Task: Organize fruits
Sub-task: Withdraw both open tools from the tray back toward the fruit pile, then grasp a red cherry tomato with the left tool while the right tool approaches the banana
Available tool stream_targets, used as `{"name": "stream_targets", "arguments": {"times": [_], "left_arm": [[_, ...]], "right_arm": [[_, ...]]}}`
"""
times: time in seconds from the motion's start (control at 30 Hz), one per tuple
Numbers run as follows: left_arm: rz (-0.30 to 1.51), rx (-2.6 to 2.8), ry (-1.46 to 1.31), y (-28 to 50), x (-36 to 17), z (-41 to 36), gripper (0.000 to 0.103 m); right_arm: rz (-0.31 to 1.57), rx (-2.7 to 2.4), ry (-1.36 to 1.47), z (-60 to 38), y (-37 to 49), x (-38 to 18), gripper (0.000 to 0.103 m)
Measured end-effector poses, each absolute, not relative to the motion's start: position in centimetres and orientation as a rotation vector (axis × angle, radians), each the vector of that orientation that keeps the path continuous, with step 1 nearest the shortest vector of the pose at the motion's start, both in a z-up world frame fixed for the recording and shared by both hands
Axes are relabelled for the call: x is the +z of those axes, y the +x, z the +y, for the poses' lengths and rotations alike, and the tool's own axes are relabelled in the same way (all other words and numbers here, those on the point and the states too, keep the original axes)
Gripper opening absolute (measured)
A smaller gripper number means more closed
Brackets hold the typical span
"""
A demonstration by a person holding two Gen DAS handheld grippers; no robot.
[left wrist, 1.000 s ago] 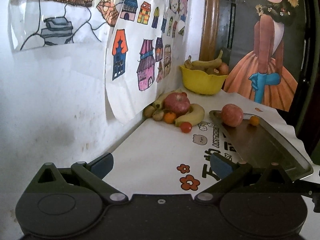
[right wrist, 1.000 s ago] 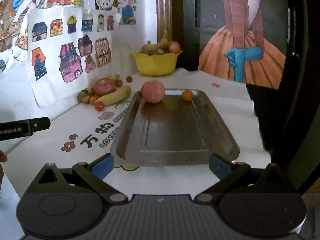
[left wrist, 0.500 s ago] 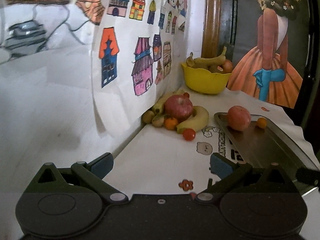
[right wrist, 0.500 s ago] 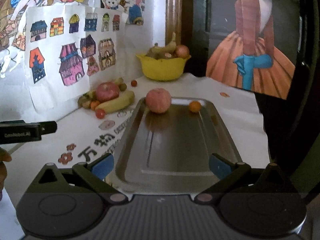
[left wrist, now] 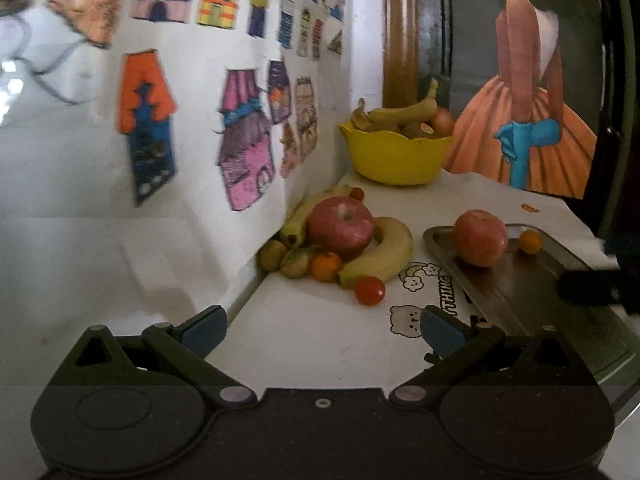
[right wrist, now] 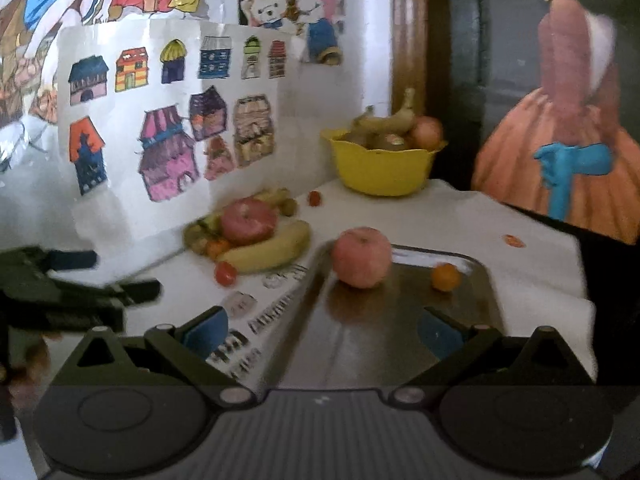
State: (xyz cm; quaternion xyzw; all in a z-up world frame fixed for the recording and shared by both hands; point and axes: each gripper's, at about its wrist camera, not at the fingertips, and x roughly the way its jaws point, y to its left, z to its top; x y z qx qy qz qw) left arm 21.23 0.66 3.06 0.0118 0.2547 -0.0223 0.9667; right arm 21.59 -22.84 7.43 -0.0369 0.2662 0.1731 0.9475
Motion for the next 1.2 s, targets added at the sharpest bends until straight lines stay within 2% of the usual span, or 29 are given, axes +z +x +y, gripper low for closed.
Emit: {"name": "stream_targets", "arguments": {"times": [0.3, 0.53, 0.93, 1.2], "left_arm": [[0.543, -0.078, 0.075, 25.3, 1.8, -0.8, 0.102], [0.574, -0.082, 0.070, 27.4, 1.0, -1.6, 0.099], [0.632, -0.086, 0.026, 29.5, -0.1, -1.8, 0.062], [0.638, -0.109, 0.007, 29.9, -0.3, -1.9, 0.037]], "right_arm": [[0.573, 0.553, -0.118, -19.1, 30.6, 8.1, 0.102], [0.631, 0.558, -0.139, -17.0, 36.7, 7.2, 0.092], [0.762, 0.515, -0.201, -15.7, 42.4, 4.5, 0.065], [0.784, 0.504, -0.236, -15.3, 43.2, 4.3, 0.065]]}}
